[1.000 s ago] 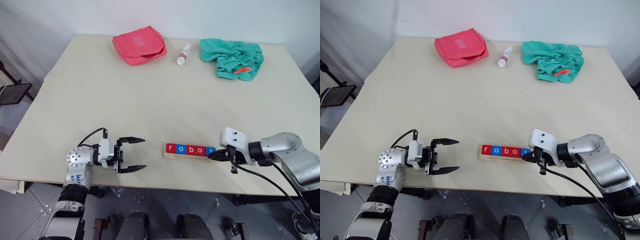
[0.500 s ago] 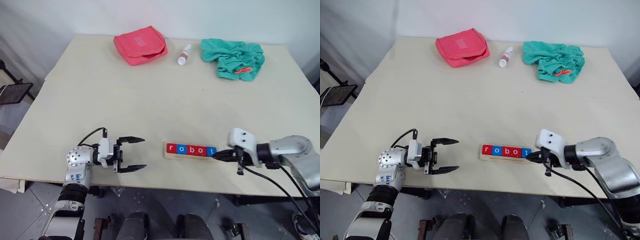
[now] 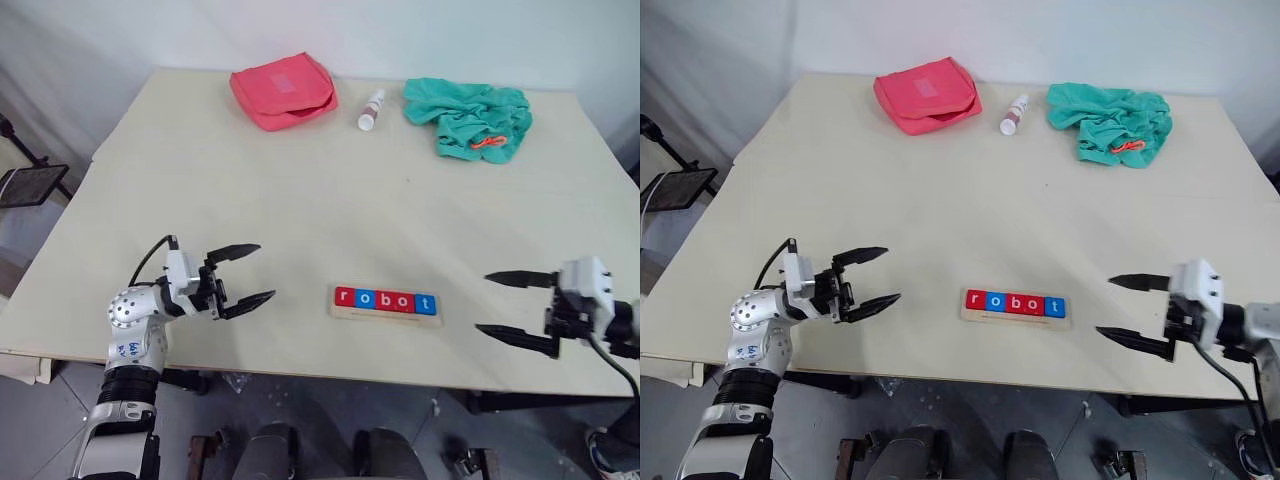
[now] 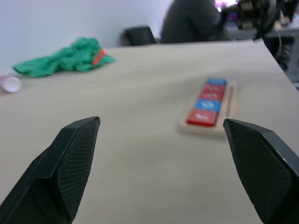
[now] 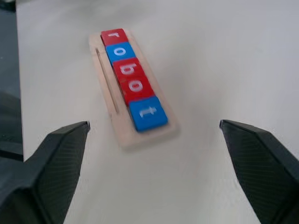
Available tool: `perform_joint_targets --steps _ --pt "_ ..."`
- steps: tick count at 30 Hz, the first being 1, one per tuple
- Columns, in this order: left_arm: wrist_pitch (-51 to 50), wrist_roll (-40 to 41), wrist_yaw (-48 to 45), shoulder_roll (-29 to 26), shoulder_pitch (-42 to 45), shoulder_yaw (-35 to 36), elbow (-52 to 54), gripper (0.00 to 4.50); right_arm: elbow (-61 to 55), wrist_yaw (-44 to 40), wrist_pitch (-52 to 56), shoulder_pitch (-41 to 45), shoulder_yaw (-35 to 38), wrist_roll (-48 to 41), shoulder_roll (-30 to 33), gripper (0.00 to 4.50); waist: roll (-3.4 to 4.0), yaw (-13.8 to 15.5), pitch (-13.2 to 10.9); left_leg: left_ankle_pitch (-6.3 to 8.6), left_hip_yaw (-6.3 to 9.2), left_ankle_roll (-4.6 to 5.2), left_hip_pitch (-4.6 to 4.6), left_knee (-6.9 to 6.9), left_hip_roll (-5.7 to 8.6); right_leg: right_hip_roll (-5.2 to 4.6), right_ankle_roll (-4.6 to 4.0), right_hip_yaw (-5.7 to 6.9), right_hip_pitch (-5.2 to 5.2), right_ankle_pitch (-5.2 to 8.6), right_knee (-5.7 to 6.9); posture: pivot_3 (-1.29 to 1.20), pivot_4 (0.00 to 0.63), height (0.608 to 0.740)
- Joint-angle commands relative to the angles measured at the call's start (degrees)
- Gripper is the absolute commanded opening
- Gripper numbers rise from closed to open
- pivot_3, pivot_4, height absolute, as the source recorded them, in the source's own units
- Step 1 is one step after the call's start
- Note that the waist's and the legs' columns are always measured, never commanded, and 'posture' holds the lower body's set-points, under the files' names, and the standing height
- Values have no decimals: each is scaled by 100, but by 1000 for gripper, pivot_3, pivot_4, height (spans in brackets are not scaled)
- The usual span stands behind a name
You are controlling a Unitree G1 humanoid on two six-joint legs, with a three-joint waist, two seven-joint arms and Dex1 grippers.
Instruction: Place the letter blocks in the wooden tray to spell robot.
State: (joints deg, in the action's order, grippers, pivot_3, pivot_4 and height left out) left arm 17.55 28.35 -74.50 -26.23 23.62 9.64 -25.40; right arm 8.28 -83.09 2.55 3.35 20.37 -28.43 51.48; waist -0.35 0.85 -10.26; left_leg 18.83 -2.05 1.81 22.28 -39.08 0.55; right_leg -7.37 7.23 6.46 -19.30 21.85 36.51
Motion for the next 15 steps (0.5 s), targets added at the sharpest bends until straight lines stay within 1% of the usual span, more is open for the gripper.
perform_joint_targets --steps 1,3,6,9,11,12,15 --pt "-274 249 35 -49 -13 153 226 4500 514 -705 -561 2 305 -323 -14 4490 0 0 0 0 -1 0 -1 0 1 0 0 -1 0 0 0 0 150 740" --pt "-420 375 -59 -46 11 227 229 4500 974 -908 -924 40 274 -288 88 4490 0 -1 0 0 -1 1 -2 -1 1 1 0 -1 1 0 0 0 150 740" --pt "-784 640 -224 -67 38 328 256 4500 1700 -941 -1544 227 111 -362 192 4490 0 -7 0 0 -1 1 -5 -1 1 0 0 0 5 0 0 0 150 740" --pt "-915 786 -448 -88 53 411 221 4500 2143 -941 -1785 455 -15 -519 229 4490 0 -41 0 -1 -3 1 -6 -1 0 -1 0 -1 5 0 0 0 150 740" --pt "-844 778 -673 -107 87 434 76 4500 2269 -941 -1771 525 -195 -706 331 4490 1 -69 0 -1 -2 1 -8 -1 -1 0 0 0 6 0 0 0 150 740" --pt "-809 762 -735 -97 116 446 10 4500 2049 -941 -1384 420 -292 -1311 414 4490 1 -77 0 -1 -3 1 -8 -1 -1 0 0 0 6 0 0 0 150 740" --pt "-646 748 -1059 -58 197 456 -118 4500 1977 -941 -1456 311 -689 -1597 656 4490 1 -79 0 -1 -2 1 -7 0 -2 -1 0 2 7 0 -2 0 150 740"
